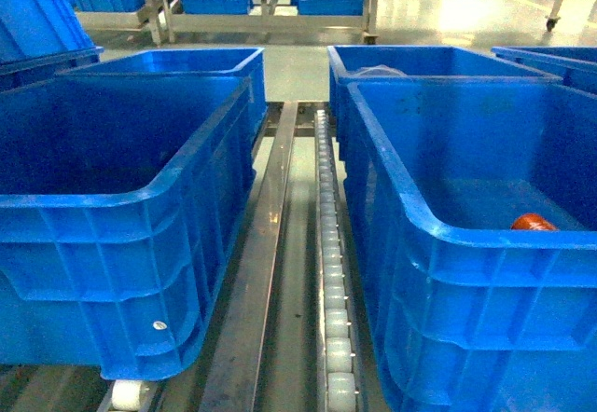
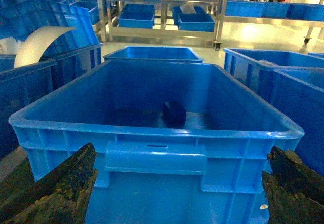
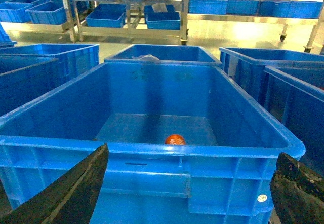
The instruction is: Sort blue parts and orange caps into right shelf containers
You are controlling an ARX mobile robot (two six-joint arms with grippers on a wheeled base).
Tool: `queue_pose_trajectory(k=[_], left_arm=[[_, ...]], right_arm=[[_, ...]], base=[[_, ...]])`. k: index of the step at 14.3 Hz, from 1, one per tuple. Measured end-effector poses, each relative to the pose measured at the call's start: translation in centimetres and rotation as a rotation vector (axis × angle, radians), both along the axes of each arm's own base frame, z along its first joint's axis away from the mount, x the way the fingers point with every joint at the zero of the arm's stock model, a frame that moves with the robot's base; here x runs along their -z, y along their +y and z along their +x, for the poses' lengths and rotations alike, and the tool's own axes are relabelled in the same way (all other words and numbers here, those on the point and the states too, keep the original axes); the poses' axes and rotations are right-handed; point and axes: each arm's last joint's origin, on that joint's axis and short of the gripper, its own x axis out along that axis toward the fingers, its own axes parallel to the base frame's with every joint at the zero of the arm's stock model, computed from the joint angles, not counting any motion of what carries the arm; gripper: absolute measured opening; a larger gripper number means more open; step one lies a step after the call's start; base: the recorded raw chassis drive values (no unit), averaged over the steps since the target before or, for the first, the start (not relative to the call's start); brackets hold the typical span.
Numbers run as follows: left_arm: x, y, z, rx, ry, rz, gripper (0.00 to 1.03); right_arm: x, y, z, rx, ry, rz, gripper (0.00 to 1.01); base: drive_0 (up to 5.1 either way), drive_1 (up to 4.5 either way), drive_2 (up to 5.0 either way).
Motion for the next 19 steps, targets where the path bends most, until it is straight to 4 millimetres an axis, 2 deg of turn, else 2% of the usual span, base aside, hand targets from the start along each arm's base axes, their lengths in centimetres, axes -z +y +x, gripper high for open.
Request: queue_pose_trajectory(k=[19], left_arm=[[0.00,0.00,0.00,0.000,0.000,0.000,0.98]], right_arm=[[0.00,0.00,0.00,0.000,0.000,0.000,0.98]], base=[[0.0,0.00,0.0]])
